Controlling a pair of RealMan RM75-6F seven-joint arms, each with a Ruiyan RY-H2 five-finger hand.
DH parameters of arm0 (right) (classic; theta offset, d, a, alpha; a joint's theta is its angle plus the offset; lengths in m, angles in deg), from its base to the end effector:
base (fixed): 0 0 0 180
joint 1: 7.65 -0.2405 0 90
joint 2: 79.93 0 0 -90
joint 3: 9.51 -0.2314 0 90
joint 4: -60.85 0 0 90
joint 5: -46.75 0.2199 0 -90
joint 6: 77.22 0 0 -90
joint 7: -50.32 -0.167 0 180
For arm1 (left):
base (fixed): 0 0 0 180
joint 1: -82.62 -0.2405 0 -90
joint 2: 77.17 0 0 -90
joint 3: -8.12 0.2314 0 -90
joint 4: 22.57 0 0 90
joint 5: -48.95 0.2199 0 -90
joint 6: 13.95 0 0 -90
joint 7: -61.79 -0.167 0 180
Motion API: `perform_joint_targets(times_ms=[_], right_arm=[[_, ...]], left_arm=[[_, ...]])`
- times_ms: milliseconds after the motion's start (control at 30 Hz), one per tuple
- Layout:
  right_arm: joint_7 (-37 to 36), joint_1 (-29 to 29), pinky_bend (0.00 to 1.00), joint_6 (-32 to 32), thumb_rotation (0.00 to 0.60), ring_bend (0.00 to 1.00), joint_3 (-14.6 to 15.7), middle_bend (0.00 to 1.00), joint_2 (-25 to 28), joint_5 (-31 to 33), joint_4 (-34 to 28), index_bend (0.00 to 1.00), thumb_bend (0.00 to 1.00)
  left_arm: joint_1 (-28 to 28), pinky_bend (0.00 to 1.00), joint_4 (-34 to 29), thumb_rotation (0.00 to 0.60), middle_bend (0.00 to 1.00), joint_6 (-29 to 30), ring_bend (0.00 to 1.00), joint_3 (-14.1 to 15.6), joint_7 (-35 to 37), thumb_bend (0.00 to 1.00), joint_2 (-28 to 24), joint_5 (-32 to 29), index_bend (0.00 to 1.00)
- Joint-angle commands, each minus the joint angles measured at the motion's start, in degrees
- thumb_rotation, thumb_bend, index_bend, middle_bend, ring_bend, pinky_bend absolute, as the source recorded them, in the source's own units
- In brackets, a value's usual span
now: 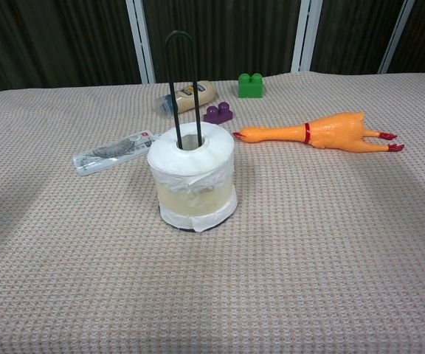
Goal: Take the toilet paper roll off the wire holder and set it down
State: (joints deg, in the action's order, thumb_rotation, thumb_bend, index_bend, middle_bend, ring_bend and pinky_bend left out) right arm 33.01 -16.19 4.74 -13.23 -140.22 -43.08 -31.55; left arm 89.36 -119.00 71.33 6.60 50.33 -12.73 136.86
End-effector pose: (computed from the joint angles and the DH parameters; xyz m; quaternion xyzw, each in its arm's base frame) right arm -0.2772 -0.2244 0.1490 0.5856 -0.4365 0.4679 0.4976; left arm -0.2669 0.2052 0.1256 -0.6385 -0.3365 -0.3633 0.5891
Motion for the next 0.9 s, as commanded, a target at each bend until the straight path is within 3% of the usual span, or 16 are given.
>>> perform_joint_targets(times_ms=[33,233,533,900], right_arm=[[-1.6,-1.81,0.21,-2.06,0.6,0.03,-0.61,0.1,0.24,-0.07,-0.65,0.07,0.16],[-3.84,-11.71,0.14,-13.52,0.6,0.0,-3.25,0.05,-1.53,-1.07,-6.08,0.0,0.16],[5.87,-19.87,0.08,-21.33,0.6,0.0,-7.77,0.0,-9.95,6.54,-9.6,0.0,0.09],[12.84,-27.55,0.08,-28.27,0.6,0.0,-9.93,0.0,-19.88,16.12,-8.7,0.0,0.07]], left_arm=[[-0.08,0.36,-0.04,0.6,0.16,0.17,0.19,0.14,0.13,0.56,-0.07,0.26,0.16],[-0.26,0.37,0.36,0.6,0.17,0.7,0.19,1.21,0.0,0.55,-0.13,2.73,0.17],[-1.07,0.37,1.04,0.6,0.18,2.6,0.19,1.87,1.25,0.55,-0.26,4.95,0.18],[-1.57,0.37,1.61,0.6,0.19,3.72,0.19,2.58,1.57,0.55,-0.2,7.19,0.18]])
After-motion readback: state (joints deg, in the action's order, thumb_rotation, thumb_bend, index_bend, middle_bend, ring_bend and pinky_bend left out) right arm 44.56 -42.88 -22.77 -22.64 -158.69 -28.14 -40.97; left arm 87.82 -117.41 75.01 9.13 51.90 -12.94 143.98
